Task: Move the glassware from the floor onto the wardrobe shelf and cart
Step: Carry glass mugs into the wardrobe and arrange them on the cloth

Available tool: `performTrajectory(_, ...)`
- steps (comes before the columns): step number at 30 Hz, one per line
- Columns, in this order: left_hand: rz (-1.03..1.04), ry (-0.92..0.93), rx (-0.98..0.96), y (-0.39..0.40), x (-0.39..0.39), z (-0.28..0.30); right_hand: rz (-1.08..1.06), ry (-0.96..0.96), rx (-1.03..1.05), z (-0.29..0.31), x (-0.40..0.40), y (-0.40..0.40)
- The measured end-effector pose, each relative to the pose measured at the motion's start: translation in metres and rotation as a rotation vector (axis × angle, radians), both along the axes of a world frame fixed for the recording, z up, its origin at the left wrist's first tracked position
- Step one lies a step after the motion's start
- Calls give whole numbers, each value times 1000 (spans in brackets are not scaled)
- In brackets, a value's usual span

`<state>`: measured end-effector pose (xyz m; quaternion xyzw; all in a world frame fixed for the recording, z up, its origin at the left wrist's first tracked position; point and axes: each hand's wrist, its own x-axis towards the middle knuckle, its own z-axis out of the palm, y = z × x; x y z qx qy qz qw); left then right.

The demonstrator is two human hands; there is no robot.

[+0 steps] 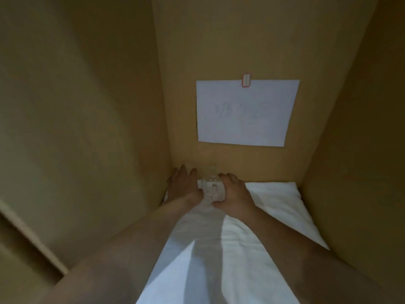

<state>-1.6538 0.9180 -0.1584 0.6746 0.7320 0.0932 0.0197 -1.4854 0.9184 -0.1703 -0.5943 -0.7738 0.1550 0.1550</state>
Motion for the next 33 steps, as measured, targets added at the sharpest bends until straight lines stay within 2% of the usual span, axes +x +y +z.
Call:
performTrajectory(4, -68, -39, 47, -64, 6, 3, 6, 12, 3, 6, 15, -54)
performTrajectory(10, -69, 36, 36, -172, 14, -1, 47, -4, -30, 0, 26, -144)
performTrajectory(18, -33, 17, -27, -297, -4, -48, 119, -31, -114, -43, 10, -246)
performTrajectory(25, 10, -20, -30, -382, -56, -70, 277, -121, -102, -68, -42, -313)
performTrajectory(30, 86, -64, -30, -413, -116, -79, 339, -209, -45, -79, -93, -345)
performTrajectory(33, 129, -64, -53, -430, -164, -85, 355, -188, -84, -82, -136, -358)
